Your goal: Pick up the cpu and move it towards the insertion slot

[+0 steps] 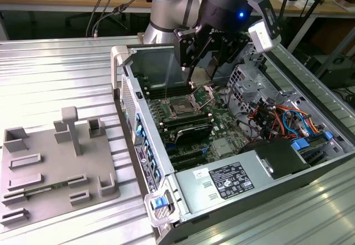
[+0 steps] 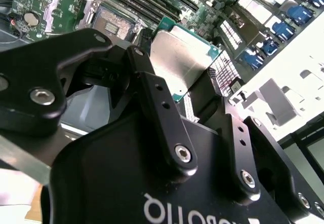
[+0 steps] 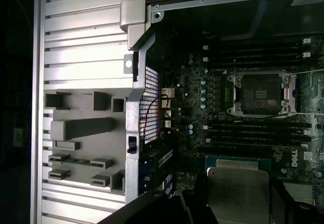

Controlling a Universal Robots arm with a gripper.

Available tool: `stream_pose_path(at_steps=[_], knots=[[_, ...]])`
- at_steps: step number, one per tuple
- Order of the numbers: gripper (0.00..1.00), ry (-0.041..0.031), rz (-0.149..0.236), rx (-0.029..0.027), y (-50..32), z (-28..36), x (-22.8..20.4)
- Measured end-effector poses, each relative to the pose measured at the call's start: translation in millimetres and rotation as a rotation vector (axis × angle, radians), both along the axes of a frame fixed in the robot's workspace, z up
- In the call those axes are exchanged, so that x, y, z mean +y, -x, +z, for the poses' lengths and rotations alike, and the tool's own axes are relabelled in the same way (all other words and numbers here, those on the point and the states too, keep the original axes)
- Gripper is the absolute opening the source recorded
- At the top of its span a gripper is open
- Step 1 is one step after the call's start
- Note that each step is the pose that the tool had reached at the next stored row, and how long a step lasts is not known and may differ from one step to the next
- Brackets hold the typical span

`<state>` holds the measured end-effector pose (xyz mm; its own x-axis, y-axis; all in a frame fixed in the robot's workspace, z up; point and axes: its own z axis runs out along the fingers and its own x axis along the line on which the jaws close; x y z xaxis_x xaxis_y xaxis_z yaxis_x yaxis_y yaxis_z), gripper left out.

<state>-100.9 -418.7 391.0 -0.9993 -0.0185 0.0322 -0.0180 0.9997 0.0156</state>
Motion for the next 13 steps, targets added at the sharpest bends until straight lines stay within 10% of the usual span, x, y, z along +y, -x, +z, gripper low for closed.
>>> stream_pose_path(at_steps=[5,13], knots=[[0.55,0.0,0.0,0.0,-4.2,-0.1,11.3],[0.55,0.0,0.0,0.0,-8.3,-0.1,17.5]])
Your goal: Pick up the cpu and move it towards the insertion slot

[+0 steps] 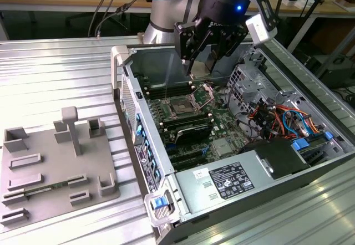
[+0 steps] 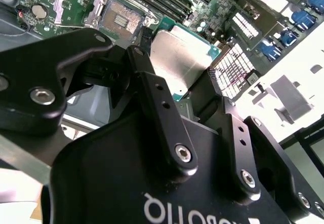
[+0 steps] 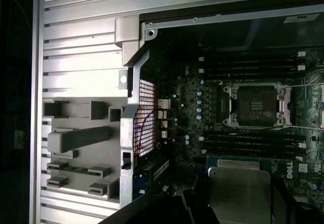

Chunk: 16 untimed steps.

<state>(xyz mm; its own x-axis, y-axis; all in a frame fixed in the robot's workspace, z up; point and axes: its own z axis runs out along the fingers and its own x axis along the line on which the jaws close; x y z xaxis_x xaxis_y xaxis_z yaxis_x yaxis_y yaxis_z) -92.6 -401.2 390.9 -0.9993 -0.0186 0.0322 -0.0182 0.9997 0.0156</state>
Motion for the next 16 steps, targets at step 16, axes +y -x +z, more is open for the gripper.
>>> stream_pose_path(at_steps=[16], knots=[[0.55,0.0001,0.0,0.0,0.0,0.0,4.4]])
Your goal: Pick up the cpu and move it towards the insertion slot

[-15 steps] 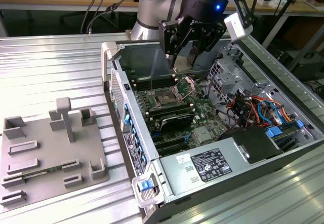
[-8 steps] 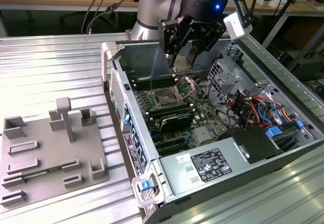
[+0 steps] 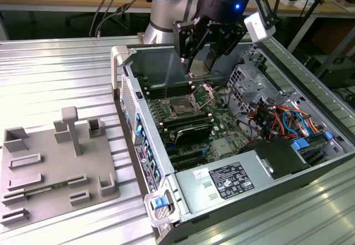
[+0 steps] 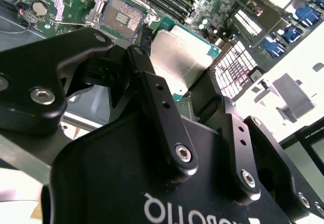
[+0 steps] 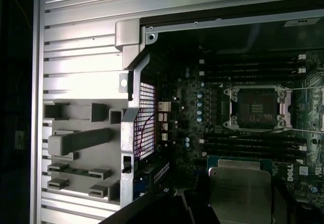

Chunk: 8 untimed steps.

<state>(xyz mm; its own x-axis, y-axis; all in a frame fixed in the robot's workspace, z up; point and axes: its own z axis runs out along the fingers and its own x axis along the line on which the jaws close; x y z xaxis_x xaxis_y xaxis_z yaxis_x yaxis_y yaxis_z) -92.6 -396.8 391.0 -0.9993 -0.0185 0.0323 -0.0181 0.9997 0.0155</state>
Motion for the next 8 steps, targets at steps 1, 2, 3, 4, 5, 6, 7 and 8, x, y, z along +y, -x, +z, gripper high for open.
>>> stream_pose_path(at_steps=[1,2,3,4,5,6,7,8], knots=[[0.55,-0.0001,0.0,0.0,0.0,0.0,0.2],[0.55,-0.0001,0.0,0.0,0.0,0.0,0.4],[0.55,-0.0001,0.0,-0.0001,0.0,0.0,0.7],[0.55,-0.0001,0.0,-0.0001,0.0,0.0,0.9],[0.55,-0.0001,0.0,-0.0001,0.0,-0.1,1.2],[0.55,0.0,0.0,0.0,0.0,0.0,1.6],[0.55,-0.0001,0.0,0.0,0.0,0.0,1.9],[0.55,0.0,0.0,0.0,0.0,0.0,2.2]])
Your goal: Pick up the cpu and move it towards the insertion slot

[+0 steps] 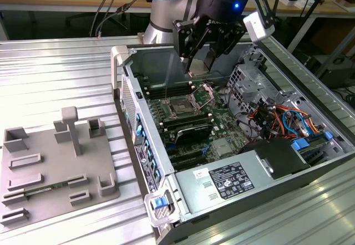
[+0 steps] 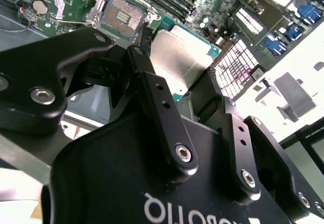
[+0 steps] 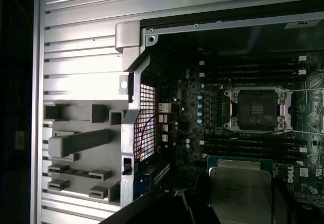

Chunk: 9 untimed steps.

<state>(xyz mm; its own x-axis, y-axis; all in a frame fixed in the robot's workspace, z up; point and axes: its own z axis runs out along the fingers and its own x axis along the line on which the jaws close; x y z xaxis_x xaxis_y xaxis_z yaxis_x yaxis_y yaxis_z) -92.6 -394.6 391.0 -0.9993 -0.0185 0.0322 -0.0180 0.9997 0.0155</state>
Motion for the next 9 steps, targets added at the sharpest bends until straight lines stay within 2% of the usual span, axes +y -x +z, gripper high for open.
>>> stream_pose_path(at_steps=[9], knots=[[0.55,-0.0001,0.0,0.0,0.0,0.0,2.3]])
